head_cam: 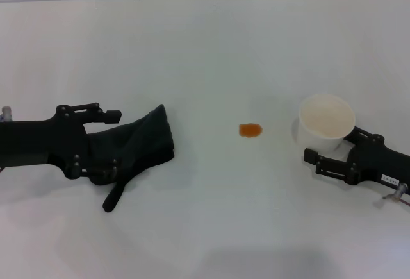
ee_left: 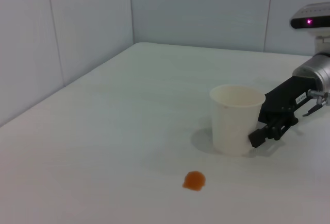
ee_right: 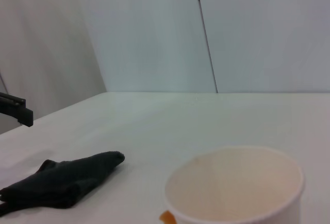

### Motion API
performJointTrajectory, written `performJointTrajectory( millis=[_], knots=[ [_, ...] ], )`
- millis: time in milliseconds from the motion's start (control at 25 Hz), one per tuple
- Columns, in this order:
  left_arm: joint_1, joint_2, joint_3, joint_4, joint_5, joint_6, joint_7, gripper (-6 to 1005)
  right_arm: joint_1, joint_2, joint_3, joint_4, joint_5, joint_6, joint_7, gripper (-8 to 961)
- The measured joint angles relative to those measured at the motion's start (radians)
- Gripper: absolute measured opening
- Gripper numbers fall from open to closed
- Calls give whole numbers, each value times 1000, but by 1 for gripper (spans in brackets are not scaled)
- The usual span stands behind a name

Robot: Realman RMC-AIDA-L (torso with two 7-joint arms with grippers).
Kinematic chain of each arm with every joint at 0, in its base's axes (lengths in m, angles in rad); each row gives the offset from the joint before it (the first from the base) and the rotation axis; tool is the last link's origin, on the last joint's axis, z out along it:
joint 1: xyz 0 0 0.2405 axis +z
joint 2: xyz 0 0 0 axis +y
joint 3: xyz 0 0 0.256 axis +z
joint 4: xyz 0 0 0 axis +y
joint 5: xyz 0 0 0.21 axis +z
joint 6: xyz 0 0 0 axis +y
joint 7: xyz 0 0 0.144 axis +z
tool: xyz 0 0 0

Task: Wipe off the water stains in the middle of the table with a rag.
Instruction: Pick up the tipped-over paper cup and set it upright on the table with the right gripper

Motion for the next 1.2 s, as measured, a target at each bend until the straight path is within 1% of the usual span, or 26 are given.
performJointTrajectory(
  millis=[640, 800, 1200],
  knots=[
    [-6, 0, 0, 0, 0, -2, 0, 775, 28, 3, -27, -19, -3, 0, 17, 862],
    [-7, 0, 0, 0, 0, -2, 1, 774, 30, 4, -43, -37, 0, 10, 27, 862],
    [-1, -1, -2, 12, -1, 2, 2, 772, 32, 4, -52, -36, 0, 70, 51, 862]
  ],
)
